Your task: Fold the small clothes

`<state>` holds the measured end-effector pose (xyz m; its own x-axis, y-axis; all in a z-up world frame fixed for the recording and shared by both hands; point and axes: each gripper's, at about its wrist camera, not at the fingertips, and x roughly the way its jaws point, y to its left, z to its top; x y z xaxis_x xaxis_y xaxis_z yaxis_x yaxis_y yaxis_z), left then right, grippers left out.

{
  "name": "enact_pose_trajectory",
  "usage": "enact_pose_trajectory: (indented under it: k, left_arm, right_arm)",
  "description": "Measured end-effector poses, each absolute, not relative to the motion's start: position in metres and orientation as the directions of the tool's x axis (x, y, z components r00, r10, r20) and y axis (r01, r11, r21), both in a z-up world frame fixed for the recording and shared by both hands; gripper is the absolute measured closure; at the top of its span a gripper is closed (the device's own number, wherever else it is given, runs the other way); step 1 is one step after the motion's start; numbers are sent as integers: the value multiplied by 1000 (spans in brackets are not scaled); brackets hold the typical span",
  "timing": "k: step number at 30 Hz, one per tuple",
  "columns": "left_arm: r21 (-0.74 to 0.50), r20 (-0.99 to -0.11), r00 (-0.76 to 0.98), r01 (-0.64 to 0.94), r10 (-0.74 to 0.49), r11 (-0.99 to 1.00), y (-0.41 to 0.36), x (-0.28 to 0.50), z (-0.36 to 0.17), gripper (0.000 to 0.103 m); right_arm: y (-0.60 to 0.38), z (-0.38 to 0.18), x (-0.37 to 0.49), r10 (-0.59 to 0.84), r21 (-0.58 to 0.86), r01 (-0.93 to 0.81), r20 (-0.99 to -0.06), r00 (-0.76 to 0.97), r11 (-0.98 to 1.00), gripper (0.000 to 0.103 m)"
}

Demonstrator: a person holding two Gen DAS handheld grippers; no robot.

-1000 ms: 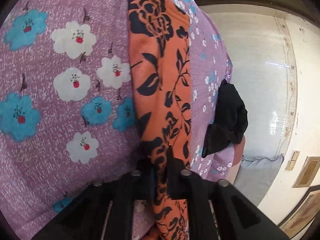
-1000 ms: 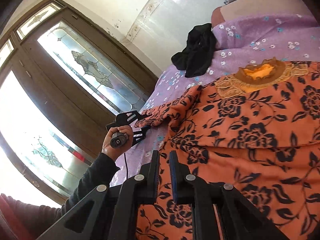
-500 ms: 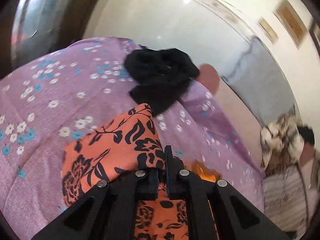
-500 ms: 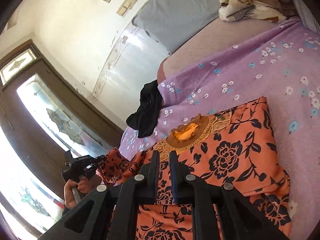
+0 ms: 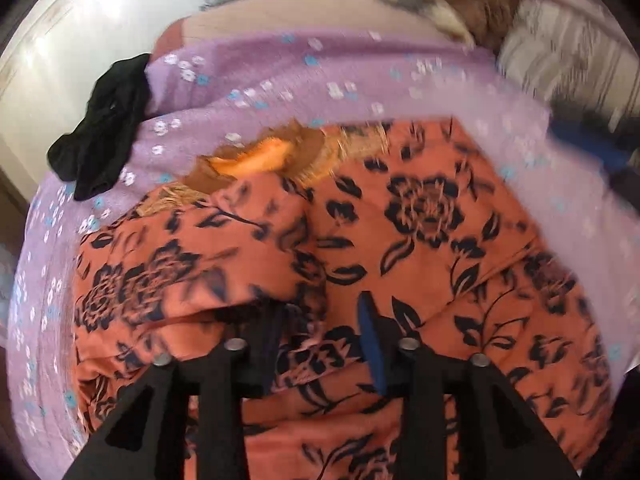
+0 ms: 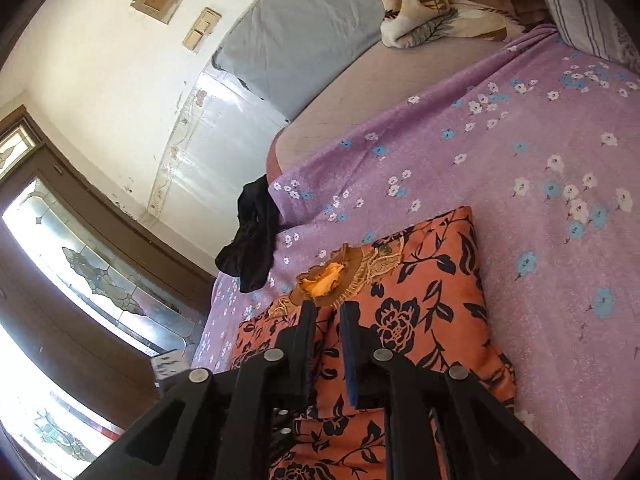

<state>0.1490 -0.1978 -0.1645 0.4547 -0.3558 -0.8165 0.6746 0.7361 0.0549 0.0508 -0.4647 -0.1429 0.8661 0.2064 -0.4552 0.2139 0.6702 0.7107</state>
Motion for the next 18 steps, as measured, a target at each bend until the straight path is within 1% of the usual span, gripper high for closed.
enact_pose_trajectory:
  k: [1, 2, 3, 4, 5, 6, 7, 8, 10, 11, 12, 13, 14, 16, 18]
  left_arm:
    - [9, -792, 460, 666, -402, 746, -188, 148, -150, 48]
    - [-37, -750, 482, 654, -453, 756, -169, 149, -131, 38]
    - [-58, -711, 515, 636, -479, 770, -151, 149, -116, 33]
    - [-62, -674, 558, 611, -485, 789, -132, 150, -102, 26]
    - [-53, -647, 604, 574, -466, 817, -120, 156, -94, 22]
    - [-35, -632, 649, 521, -423, 853, -104, 164, -89, 22]
    - [-9, -634, 686, 456, -357, 890, -88, 172, -90, 21]
    - [33, -651, 712, 372, -262, 928, -70, 182, -99, 21]
    - [93, -707, 700, 229, -97, 969, -45, 206, -124, 22]
    - [96, -756, 653, 155, -29, 983, -31, 222, -142, 22]
    - [90, -793, 610, 95, 13, 991, -21, 235, -155, 25]
    - [77, -829, 557, 36, 43, 996, -11, 245, -168, 34]
    - [62, -849, 525, 4, 51, 998, -3, 248, -176, 39]
    - [82, -863, 499, -15, 79, 996, -6, 251, -188, 39]
    - [171, -864, 482, 5, 147, 985, -17, 254, -195, 39]
  right_arm:
    - [-464, -146, 52, 203, 709, 232, -471, 859, 666, 65]
    - [-462, -149, 52, 197, 709, 249, -483, 853, 660, 39]
    - [-458, -150, 50, 182, 708, 263, -485, 855, 655, 29]
    - [-454, -149, 50, 182, 704, 252, -479, 858, 664, 27]
    - [-447, -147, 52, 197, 692, 233, -481, 854, 683, 27]
    - [-438, -143, 55, 211, 668, 209, -490, 846, 714, 27]
    - [-427, -139, 58, 219, 640, 183, -495, 841, 747, 27]
    - [-414, -135, 62, 222, 599, 151, -503, 835, 786, 27]
    - [-382, -126, 72, 205, 488, 103, -537, 819, 867, 28]
    - [-366, -124, 80, 204, 439, 75, -554, 808, 895, 29]
    - [-347, -121, 90, 212, 394, 39, -571, 793, 918, 29]
    - [-328, -120, 101, 218, 348, 1, -591, 777, 938, 29]
    - [-308, -119, 113, 217, 296, -33, -615, 758, 955, 29]
    - [-270, -122, 140, 204, 192, -100, -662, 721, 976, 29]
    - [-240, -128, 163, 200, 129, -154, -702, 684, 980, 30]
